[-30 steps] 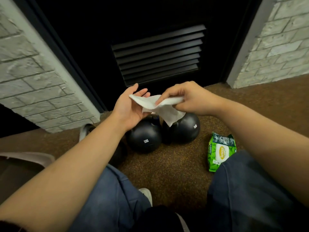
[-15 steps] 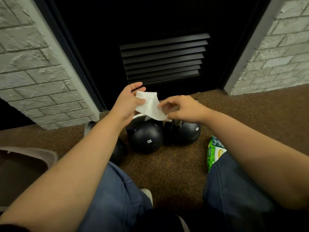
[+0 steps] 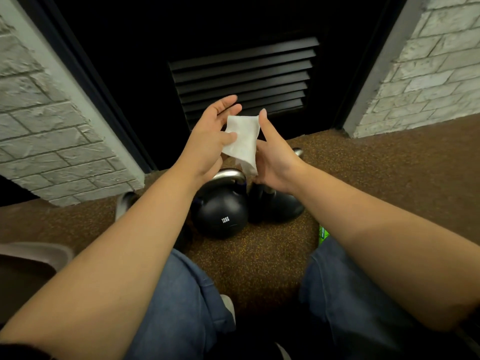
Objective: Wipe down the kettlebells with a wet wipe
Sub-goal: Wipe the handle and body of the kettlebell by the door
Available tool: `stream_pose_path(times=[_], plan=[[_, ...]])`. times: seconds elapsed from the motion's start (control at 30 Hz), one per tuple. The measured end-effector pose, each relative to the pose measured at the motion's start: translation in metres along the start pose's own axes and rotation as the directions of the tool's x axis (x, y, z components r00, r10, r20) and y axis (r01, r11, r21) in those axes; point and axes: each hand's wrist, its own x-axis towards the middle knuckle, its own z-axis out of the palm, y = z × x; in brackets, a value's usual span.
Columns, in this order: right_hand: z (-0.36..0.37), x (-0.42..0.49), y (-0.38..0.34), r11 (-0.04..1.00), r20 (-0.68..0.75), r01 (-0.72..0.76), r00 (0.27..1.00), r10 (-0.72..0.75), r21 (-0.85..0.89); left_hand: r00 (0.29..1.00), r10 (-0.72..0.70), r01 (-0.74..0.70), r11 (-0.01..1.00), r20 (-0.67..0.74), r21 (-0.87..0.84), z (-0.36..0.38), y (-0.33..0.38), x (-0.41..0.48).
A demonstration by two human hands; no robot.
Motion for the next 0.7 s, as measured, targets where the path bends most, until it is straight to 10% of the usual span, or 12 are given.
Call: stream_pose_path(times=[0.23,0.47,0.57,0.7], plan=[[-0.012,0.01,-0.002,0.969,-0.013,0.089,0.996,-0.088,0.231,0.96,0.28,-0.193,0.656,0.002,0.73,0.012,-0.021,0.018],[-0.039,0.032,0.004,0.984,-0.122,0.131,0.986,-0.116,0.124,0.998,0.026,-0.066,0.495,0.061,0.866,0.015,-0.042,0.04],[-0.064,0.045,0.006,0.978,-0.276,0.12,0.947,-0.164,-0.17,0.983,-0.183,0.059,0.424,0.022,0.904,0.008,-0.057,0.054],[-0.107,0.06,0.009,0.68,-0.35,0.004,0.855,-0.383,-0.733,0.957,-0.291,0.129,0.397,-0.008,0.909,0.006,-0.084,0.064]])
